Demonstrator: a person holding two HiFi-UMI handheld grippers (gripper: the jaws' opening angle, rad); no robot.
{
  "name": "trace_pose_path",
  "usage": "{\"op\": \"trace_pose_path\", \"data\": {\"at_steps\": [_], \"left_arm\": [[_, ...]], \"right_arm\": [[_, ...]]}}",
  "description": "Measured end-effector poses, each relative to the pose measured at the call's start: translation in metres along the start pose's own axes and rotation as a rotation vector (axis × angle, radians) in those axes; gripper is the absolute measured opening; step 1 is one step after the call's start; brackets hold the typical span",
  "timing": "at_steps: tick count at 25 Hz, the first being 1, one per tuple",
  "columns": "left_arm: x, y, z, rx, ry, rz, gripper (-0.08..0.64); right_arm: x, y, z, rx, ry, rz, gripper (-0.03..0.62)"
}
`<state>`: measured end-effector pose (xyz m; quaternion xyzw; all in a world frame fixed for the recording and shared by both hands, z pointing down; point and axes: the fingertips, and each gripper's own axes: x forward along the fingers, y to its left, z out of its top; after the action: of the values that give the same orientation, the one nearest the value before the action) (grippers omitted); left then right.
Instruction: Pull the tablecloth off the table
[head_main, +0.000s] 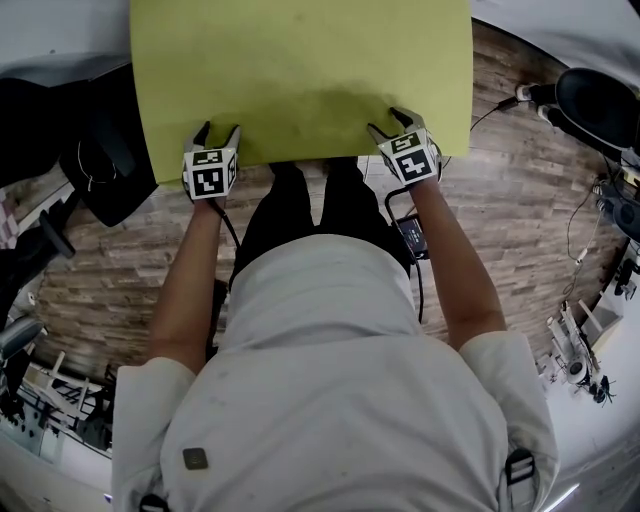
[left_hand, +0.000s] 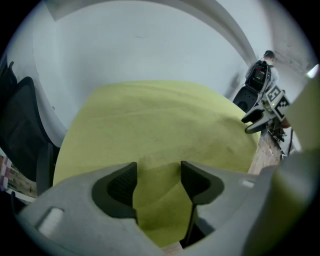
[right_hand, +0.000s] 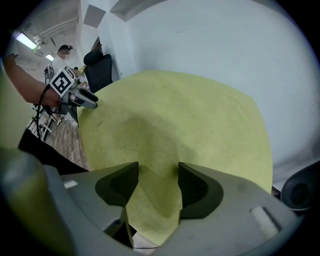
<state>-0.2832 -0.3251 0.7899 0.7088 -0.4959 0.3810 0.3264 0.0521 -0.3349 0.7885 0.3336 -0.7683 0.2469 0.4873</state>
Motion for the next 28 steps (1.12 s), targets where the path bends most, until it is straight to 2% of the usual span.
{"op": "trace_pose_path", "data": {"at_steps": [2, 5, 12, 14, 22, 28], "left_arm": [[0.001, 0.0, 0.002, -0.002, -0.005, -0.001, 0.26], [0.003, -0.002, 0.005, 0.007, -0.002, -0.011, 0.204], [0.008, -0.015, 0.014, 0.035, 0.007, -0.063, 0.043], [0.009, -0.019, 0.015, 0.036, 0.009, -0.077, 0.005], [-0.005, -0.024, 0.027, 0.008, -0.032, -0.09, 0.005], [-0.038, -0.031, 0.058, 0.013, -0.144, -0.123, 0.005]], "right_arm": [[0.002, 0.001, 0.002, -0.01, 0.011, 0.009, 0.236], [0.003, 0.006, 0.007, -0.036, 0.017, 0.027, 0.153], [0.007, 0.017, 0.014, -0.081, 0.022, 0.075, 0.014], [0.007, 0.018, 0.012, -0.085, 0.034, 0.08, 0.012], [-0.001, 0.017, 0.019, -0.066, 0.019, 0.08, 0.012], [-0.036, 0.016, 0.043, -0.003, -0.103, 0.053, 0.012]]}}
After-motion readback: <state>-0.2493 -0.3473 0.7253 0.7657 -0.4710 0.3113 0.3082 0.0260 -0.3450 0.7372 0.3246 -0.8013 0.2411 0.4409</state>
